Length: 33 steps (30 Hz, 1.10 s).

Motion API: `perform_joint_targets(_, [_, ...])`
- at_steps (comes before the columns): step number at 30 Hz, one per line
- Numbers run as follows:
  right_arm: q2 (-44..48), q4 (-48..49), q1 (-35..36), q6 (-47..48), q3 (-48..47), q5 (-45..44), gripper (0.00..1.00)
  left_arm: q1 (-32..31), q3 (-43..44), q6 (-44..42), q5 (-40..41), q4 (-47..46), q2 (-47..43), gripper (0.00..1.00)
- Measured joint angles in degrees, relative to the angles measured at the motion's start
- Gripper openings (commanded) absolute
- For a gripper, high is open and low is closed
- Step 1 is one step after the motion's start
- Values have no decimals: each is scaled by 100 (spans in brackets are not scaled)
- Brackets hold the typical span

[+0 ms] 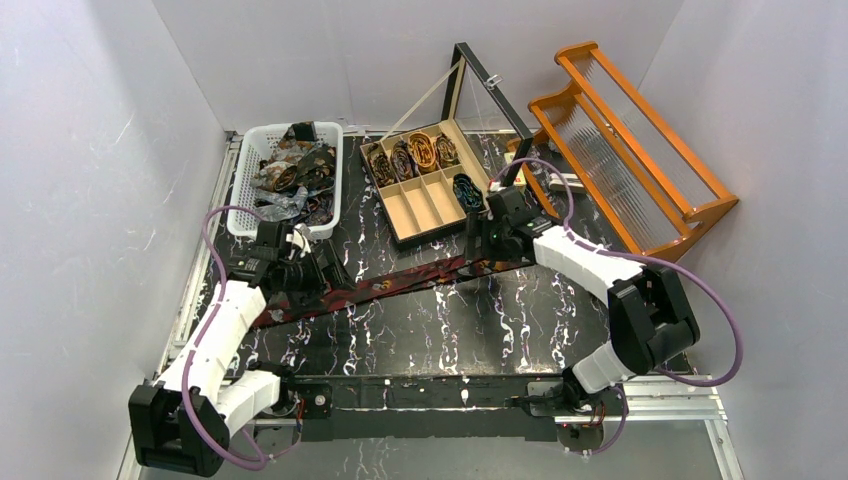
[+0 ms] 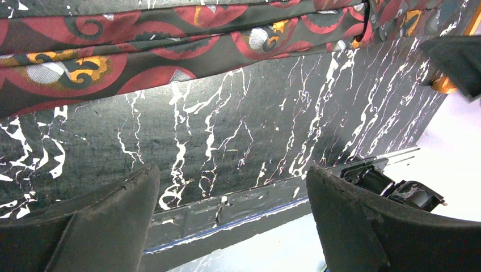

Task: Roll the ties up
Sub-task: Flatten out the tie at the center of the board.

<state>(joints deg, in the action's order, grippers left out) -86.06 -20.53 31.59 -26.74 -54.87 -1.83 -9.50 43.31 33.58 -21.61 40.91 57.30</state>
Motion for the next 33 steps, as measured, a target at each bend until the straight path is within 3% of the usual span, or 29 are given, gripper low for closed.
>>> perform_joint_targets(7, [-479,81,-601,-413,-138,-396,64,-122,-52,-79,-79,-190,214,98])
perform_joint_targets(21, [-960,706,-710,-492,-197,-597,52,-162,-319,-129,-118,-317,249,98])
perform_joint_targets(33, [-1451,693,-715,-481,-439,-874,8,-162,-444,-157,-109,-341,201,98])
